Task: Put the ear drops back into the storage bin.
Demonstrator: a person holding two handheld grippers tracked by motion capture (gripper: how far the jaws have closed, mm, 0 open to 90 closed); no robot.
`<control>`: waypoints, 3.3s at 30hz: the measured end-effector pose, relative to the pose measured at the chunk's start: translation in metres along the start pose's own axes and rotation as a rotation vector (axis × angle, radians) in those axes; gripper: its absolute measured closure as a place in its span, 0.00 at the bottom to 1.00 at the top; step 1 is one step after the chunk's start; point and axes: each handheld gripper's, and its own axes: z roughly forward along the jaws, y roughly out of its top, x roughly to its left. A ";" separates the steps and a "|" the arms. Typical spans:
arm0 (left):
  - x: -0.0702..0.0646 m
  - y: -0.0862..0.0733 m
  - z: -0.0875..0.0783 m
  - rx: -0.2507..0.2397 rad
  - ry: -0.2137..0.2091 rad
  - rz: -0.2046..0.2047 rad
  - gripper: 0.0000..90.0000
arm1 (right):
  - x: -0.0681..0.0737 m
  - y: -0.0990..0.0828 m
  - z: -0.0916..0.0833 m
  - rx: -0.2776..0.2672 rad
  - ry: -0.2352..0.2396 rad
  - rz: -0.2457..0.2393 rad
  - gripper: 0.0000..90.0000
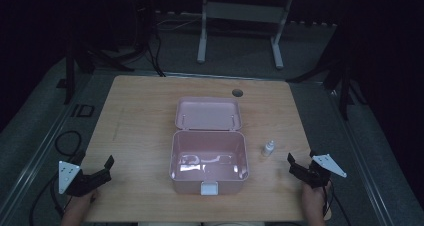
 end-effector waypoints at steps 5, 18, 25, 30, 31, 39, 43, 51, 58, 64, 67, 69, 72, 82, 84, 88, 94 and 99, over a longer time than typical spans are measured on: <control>0.000 0.000 0.000 0.000 0.001 0.002 0.00 | 0.000 0.001 0.002 0.016 0.003 -0.004 0.13; 0.000 0.000 0.000 -0.001 0.000 0.001 0.00 | -0.001 0.006 0.002 0.159 0.053 -0.032 0.15; 0.000 0.000 0.000 0.001 0.002 0.002 0.00 | 0.001 0.007 0.003 0.321 0.146 -0.037 0.14; 0.000 0.000 0.000 0.002 0.002 0.002 0.00 | 0.001 0.010 0.002 0.405 0.157 -0.051 0.14; 0.000 0.000 0.000 0.002 0.002 0.001 0.00 | 0.001 0.011 0.002 0.420 0.160 -0.055 0.14; 0.000 0.000 0.000 0.002 0.001 0.001 0.00 | 0.001 0.012 0.004 0.553 0.185 -0.096 0.13; 0.000 0.000 0.000 0.003 0.001 0.000 0.00 | 0.003 0.015 0.003 0.592 0.189 -0.120 0.13; 0.000 0.000 0.000 0.002 0.001 -0.002 0.00 | 0.008 0.023 -0.002 0.635 0.180 -0.212 0.13; 0.000 0.000 0.000 0.001 0.003 0.001 0.00 | 0.012 0.033 -0.007 0.761 0.197 -0.306 0.13; 0.000 0.000 0.000 0.002 0.003 0.000 0.00 | 0.012 0.038 -0.010 0.912 0.227 -0.366 0.13; 0.000 0.000 0.000 0.002 0.003 0.001 0.00 | 0.013 0.040 -0.011 0.969 0.240 -0.401 0.13; 0.000 0.000 0.000 0.002 0.004 0.002 0.00 | 0.014 0.041 -0.011 1.005 0.260 -0.436 0.13; 0.000 0.000 0.000 0.003 0.004 0.001 0.00 | 0.018 0.043 -0.010 1.077 0.285 -0.493 0.13; 0.000 0.000 0.000 0.003 0.004 0.002 0.00 | 0.027 0.049 -0.001 1.260 0.336 -0.549 0.13; 0.000 0.000 0.000 0.002 0.003 0.001 0.00 | 0.030 0.051 0.002 1.285 0.343 -0.567 0.14; 0.000 0.000 0.000 0.002 0.003 0.001 0.00 | 0.031 0.054 0.004 1.288 0.338 -0.578 0.15; 0.000 0.000 0.000 0.004 0.004 0.001 0.00 | 0.030 0.060 0.009 1.281 0.345 -0.572 0.14; 0.000 0.000 0.000 0.004 0.003 0.001 0.00 | 0.029 0.064 0.016 1.279 0.353 -0.545 0.15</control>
